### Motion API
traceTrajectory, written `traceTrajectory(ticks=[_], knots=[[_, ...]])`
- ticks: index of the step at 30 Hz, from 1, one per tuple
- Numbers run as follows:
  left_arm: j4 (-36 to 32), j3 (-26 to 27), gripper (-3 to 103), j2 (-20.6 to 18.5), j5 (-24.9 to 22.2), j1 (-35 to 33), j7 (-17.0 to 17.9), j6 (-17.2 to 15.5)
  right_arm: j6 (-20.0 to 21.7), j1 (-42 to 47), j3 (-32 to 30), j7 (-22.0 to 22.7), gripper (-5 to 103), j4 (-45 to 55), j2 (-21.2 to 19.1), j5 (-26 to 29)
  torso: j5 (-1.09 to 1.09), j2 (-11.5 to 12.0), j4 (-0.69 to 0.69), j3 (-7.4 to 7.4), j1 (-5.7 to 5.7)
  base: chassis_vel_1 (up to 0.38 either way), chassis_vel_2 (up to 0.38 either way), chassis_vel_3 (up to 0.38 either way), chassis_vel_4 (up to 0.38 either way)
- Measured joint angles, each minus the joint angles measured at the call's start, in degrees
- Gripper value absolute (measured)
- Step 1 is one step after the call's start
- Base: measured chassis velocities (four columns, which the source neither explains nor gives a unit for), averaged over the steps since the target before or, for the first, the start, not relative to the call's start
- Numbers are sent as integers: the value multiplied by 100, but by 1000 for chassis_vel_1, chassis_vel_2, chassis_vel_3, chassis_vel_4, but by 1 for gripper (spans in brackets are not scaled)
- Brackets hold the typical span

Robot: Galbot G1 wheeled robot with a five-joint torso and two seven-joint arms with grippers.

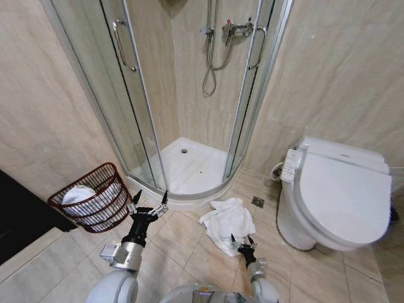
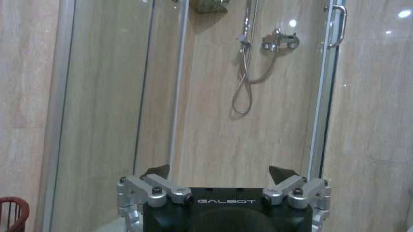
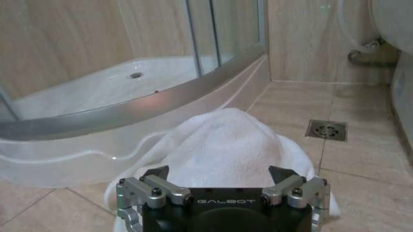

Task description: Discard the used towel into the hamper.

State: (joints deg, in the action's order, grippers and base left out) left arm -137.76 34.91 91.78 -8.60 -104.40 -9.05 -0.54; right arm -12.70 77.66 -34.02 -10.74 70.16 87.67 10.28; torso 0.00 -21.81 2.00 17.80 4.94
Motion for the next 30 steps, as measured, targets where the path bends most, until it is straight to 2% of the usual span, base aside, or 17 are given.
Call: traceTrajectory(ticks=[6,19,26,27,30], knots=[[0,0,100,0,0,0,0,0,90,-287,34,137,100,-286,58,14,0,141,0,-81,-59,0,0,0,0],[0,0,100,0,0,0,0,0,115,-1024,71,396,100,-1242,120,-425,0,458,0,-302,-157,0,0,0,0],[0,0,100,0,0,0,0,0,109,-1345,40,394,100,-1682,62,-487,0,604,0,-400,-205,0,0,0,0],[0,0,100,0,0,0,0,0,83,-1410,22,359,103,-1801,56,-492,0,636,0,-420,-218,0,0,0,0],[0,0,100,0,0,0,0,0,50,-1484,-6,291,94,-1921,53,-493,0,688,0,-452,-237,0,0,0,0]])
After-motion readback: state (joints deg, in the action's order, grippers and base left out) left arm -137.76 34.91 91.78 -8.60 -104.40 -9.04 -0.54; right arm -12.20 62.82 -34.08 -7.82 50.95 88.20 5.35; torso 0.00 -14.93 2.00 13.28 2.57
